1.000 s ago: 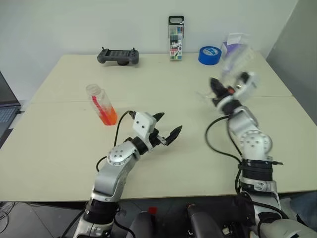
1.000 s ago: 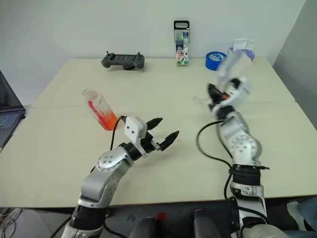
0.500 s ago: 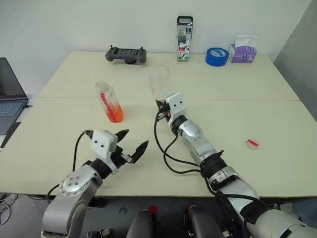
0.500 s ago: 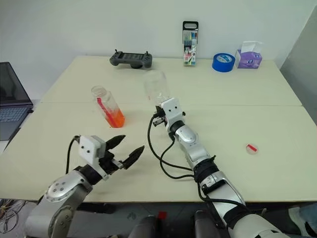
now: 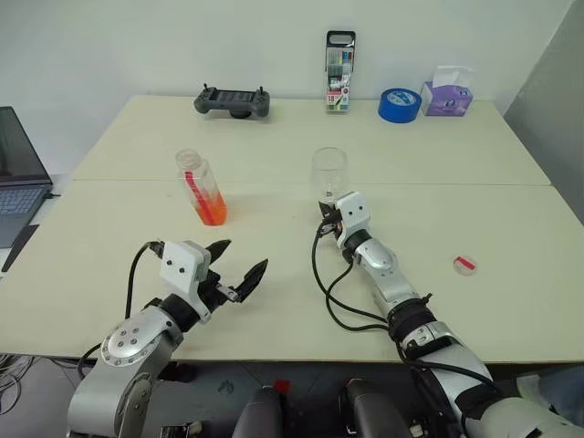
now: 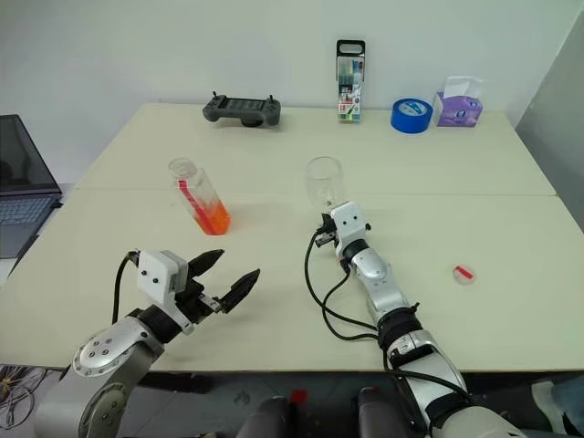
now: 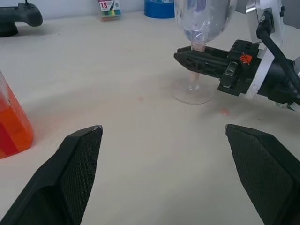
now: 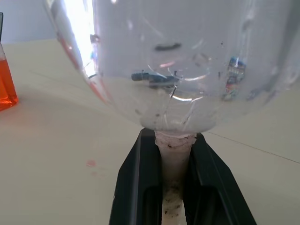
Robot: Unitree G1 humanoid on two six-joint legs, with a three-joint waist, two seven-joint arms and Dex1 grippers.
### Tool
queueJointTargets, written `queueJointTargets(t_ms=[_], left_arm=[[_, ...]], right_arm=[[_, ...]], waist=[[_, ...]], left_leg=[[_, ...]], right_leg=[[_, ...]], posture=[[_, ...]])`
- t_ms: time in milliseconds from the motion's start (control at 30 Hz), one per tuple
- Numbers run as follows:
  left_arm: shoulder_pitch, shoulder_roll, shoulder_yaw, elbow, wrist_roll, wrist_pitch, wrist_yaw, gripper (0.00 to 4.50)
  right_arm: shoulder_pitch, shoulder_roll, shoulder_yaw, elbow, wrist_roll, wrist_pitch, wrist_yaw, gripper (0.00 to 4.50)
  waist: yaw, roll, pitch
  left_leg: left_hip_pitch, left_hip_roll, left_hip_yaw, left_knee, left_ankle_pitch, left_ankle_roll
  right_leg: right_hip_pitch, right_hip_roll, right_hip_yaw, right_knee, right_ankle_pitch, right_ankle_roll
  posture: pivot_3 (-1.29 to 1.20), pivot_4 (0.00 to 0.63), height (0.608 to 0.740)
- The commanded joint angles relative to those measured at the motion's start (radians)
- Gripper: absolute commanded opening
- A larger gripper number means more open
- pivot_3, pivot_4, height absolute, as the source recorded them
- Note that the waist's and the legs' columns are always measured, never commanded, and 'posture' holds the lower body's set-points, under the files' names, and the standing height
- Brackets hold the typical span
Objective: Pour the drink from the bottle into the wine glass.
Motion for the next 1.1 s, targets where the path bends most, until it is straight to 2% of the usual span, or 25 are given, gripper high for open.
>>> queueJointTargets(t_ms=[33,200,233,300,533,600,700,867,1000,1100], left_arm=[[-0.024,0.008,-0.015,-0.005,-0.001,-0.008,-0.004,4.50],[-0.067,-0.005,-0.058,0.022,0.018,-0.015,0.005,4.50],[-0.075,-0.009,-0.066,0.026,0.022,-0.017,0.010,4.50],[-0.086,-0.016,-0.082,0.039,0.032,-0.024,0.018,4.50],[-0.123,-0.042,-0.106,0.080,0.064,-0.047,0.038,4.50],[-0.128,-0.052,-0.114,0.094,0.078,-0.060,0.046,4.50],[-0.140,-0.074,-0.134,0.124,0.111,-0.092,0.062,4.50],[-0.130,-0.121,-0.234,0.146,0.198,-0.172,0.081,4.50],[-0.153,-0.193,-0.230,0.190,0.247,-0.212,0.165,4.50],[-0.186,-0.214,-0.206,0.227,0.280,-0.228,0.214,4.50]], right_arm=[[0.023,-0.006,-0.020,-0.013,-0.001,0.049,0.018,0.21],[0.055,0.000,-0.008,-0.054,-0.004,0.109,0.054,0.21],[0.062,0.001,-0.009,-0.064,-0.004,0.116,0.055,0.93],[0.074,0.001,-0.010,-0.088,-0.007,0.127,0.059,1.47],[0.104,-0.020,-0.009,-0.163,-0.019,0.152,0.085,3.92],[0.121,-0.031,-0.002,-0.214,-0.019,0.177,0.102,4.48],[0.174,-0.065,0.013,-0.362,-0.013,0.257,0.147,4.48],[0.317,-0.211,0.040,-0.792,0.035,0.535,0.287,4.48],[0.404,-0.476,-0.065,-1.262,0.260,0.940,0.455,4.48],[0.340,-0.631,-0.197,-1.406,0.448,1.164,0.510,4.48]], waist=[[0.000,0.000,0.000],[0.000,0.000,0.000],[0.000,-0.001,-0.001],[-0.001,-0.001,-0.001],[-0.003,-0.001,0.000],[-0.002,-0.001,0.000],[-0.002,-0.001,0.000],[0.002,0.000,0.000],[0.003,0.001,0.001],[0.002,0.000,0.001]], left_leg=[[0.001,0.000,0.000,0.000,0.000,0.000],[0.004,0.000,0.000,-0.001,0.000,0.000],[0.005,0.000,-0.001,-0.001,0.000,0.000],[0.008,0.000,-0.001,-0.001,0.000,0.000],[0.010,0.001,-0.001,-0.003,0.000,0.000],[0.010,0.001,-0.001,-0.003,0.000,0.000],[0.010,0.000,-0.001,-0.003,0.000,0.000],[0.009,0.000,-0.003,-0.003,-0.001,0.000],[0.008,0.000,-0.003,-0.002,-0.001,0.000],[0.007,0.000,-0.004,-0.001,-0.001,0.000]], right_leg=[[0.001,0.000,0.000,0.000,0.000,0.000],[0.004,0.000,0.000,-0.001,0.000,-0.001],[0.006,0.000,0.000,-0.001,-0.001,-0.001],[0.008,0.000,0.000,-0.001,-0.001,-0.002],[0.008,0.001,0.000,-0.001,-0.002,-0.003],[0.008,0.000,0.000,-0.001,-0.002,-0.003],[0.008,0.000,0.000,-0.001,-0.002,-0.003],[0.008,0.000,0.000,-0.002,-0.002,-0.002],[0.008,-0.004,0.000,-0.003,-0.005,0.002],[0.009,-0.005,-0.001,-0.005,-0.005,0.003]], posture=[[0.00,0.150,0.740],[0.00,0.150,0.740],[0.00,0.150,0.740],[0.00,0.150,0.740],[0.00,0.150,0.740],[0.00,0.150,0.740],[0.00,0.150,0.740],[0.00,0.150,0.740],[0.00,0.150,0.740],[0.00,0.150,0.740]])
